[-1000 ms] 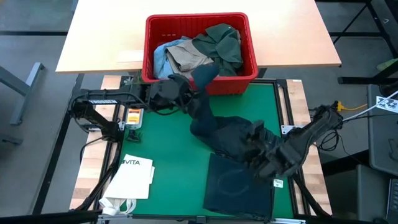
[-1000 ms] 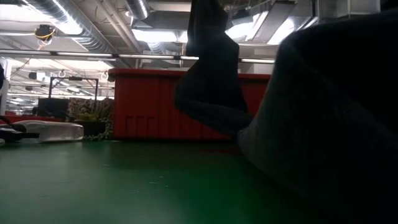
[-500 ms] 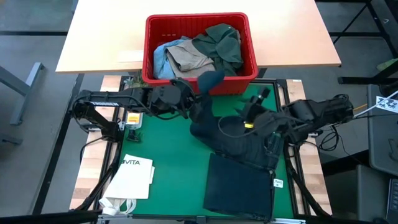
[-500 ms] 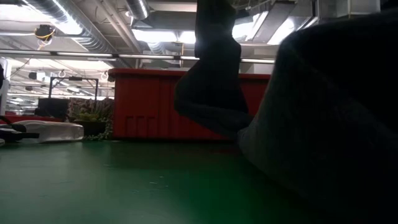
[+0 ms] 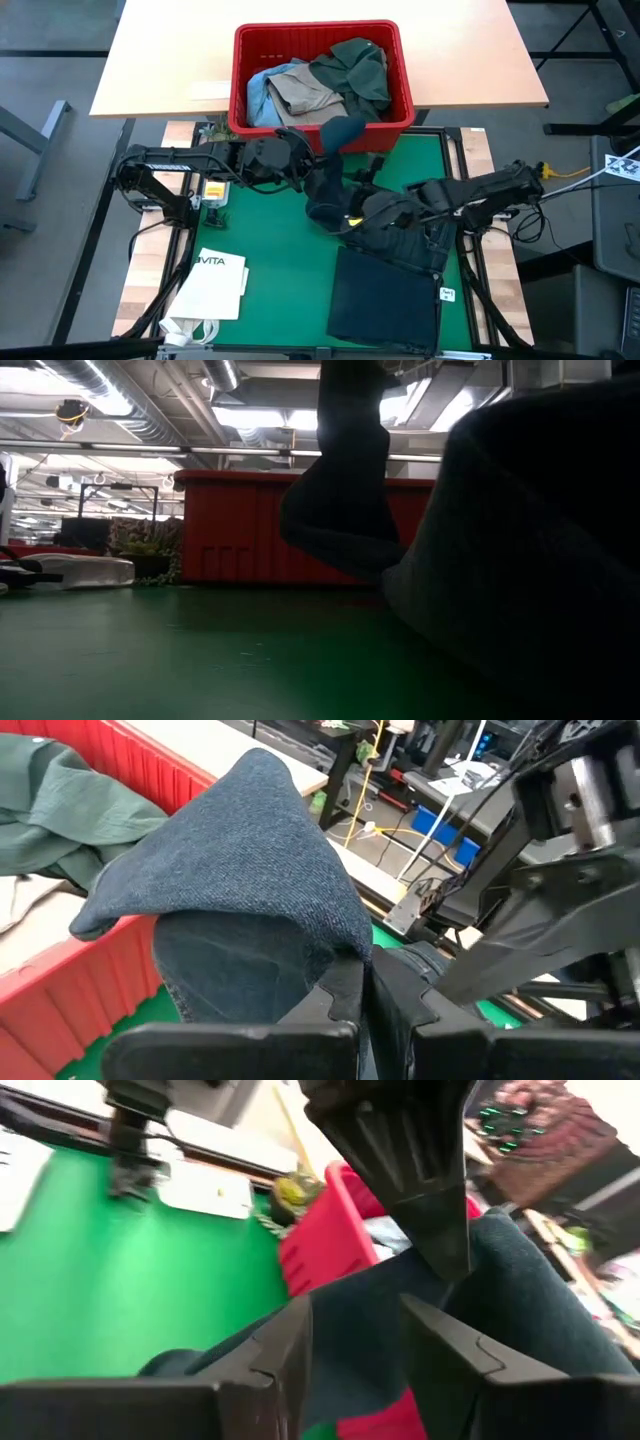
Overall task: Fold Laundry from Bin
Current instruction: Fold the dark blue pants
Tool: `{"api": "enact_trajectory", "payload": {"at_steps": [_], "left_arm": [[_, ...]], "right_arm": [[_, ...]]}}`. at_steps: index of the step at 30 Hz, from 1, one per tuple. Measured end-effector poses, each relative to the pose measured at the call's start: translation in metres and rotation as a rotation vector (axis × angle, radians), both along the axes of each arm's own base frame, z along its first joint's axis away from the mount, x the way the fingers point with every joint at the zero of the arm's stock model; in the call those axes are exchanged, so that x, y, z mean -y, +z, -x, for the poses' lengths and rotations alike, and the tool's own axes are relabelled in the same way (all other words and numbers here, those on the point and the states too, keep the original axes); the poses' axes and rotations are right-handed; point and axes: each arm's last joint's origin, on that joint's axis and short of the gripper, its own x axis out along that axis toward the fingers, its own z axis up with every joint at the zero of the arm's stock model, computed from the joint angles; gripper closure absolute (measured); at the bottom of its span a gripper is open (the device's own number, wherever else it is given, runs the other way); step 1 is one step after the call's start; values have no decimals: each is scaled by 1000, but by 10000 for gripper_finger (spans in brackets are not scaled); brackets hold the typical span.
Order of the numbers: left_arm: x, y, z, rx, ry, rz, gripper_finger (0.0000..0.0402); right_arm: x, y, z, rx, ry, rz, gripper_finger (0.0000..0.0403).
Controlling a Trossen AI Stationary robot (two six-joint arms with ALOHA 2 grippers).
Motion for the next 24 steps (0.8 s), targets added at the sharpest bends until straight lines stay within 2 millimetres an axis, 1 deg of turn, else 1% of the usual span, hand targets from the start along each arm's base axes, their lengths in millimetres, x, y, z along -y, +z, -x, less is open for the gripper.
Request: {"api": "enact_trajectory", "payload": {"at_steps": [4,7,9,17,24], "left_arm": [[1,0,0,-3,-7,-4,401],[1,0,0,-4,-8,-6,401],[2,0,0,-4,-9,-5,401],[5,0,-1,-1,-63,15,401],[9,0,-1,1,-93,23,401]], "right_arm": [[-2,-10,-13,23,-94,60,256],[-2,-12,-15,33,-172,109,256],[-1,-11,-15,59,-209,108,256],[9,-11,-16,56,-231,104,256],[13,-15,-15,-1,-221,114,256]]}}
